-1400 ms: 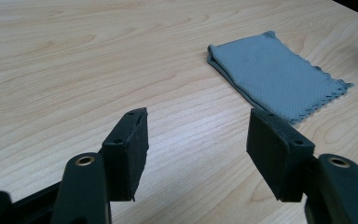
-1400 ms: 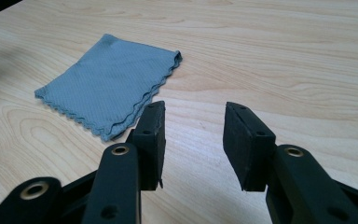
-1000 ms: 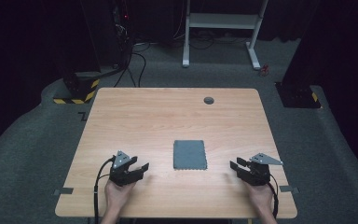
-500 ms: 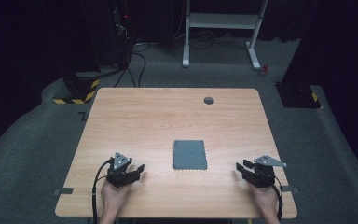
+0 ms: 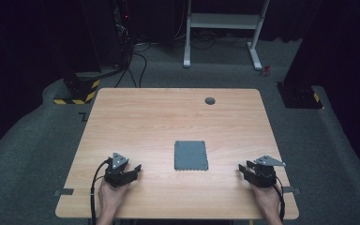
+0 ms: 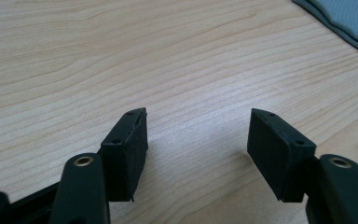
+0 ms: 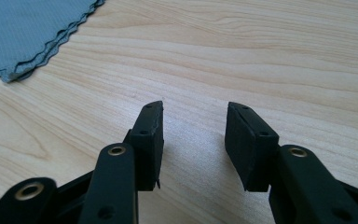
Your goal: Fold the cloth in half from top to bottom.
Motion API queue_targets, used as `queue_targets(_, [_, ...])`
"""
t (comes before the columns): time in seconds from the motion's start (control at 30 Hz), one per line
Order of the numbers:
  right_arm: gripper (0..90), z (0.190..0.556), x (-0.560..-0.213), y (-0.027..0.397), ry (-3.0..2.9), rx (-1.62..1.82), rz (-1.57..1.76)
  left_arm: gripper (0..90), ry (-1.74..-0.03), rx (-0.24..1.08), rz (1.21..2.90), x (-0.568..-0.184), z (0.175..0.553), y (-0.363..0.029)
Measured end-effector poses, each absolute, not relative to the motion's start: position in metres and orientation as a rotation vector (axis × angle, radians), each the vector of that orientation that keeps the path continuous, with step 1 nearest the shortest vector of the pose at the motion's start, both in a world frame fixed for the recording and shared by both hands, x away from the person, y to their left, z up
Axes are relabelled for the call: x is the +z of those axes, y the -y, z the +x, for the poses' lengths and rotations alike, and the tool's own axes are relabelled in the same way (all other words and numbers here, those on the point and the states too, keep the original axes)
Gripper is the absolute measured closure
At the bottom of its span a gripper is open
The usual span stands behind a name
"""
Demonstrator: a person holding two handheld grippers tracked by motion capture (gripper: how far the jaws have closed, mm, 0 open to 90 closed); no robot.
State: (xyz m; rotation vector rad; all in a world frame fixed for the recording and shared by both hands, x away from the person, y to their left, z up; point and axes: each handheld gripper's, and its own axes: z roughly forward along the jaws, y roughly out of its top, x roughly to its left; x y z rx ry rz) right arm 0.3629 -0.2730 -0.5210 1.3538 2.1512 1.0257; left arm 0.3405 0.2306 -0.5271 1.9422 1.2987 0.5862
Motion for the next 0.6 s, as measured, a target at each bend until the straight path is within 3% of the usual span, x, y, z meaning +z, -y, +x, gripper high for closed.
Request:
queue_targets(0.37, [50.8, 0.3640, -0.5218, 0.2713, -2.165, 0.988, 1.354, 36.7, -1.306, 0.599, 1.961, -0.5277, 0.3419, -0.2307])
queue_targets(0.6, [42.9, 0.3622, -0.5222, 0.2642, -2.183, 0.943, 1.311, 28.9, -1.314, 0.593, 1.968, -0.5280, 0.3421, -0.2262])
